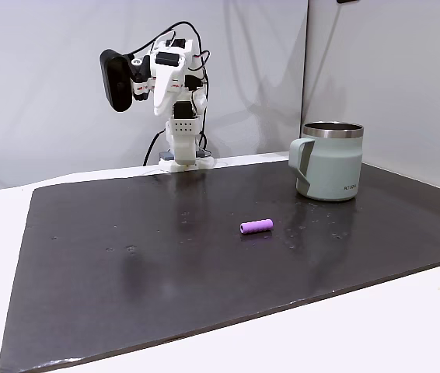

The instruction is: Grasp a pengrip and put it in the cup.

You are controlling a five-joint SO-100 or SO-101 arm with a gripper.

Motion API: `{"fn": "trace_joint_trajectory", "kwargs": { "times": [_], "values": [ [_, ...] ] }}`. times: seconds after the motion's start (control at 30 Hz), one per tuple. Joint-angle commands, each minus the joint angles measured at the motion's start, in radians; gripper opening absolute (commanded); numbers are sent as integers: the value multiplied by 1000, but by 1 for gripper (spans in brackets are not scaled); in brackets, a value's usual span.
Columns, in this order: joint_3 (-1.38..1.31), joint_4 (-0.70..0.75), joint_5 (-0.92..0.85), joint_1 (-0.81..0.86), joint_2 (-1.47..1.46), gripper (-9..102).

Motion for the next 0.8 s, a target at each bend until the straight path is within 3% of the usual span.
{"fn": "trace_joint_trajectory", "kwargs": {
  "times": [0.0,0.3,0.77],
  "values": [
    [-189,3,23,-14,-201,0],
    [-566,32,46,-87,-683,0],
    [-1149,345,193,-255,-1207,4]
  ]
}}
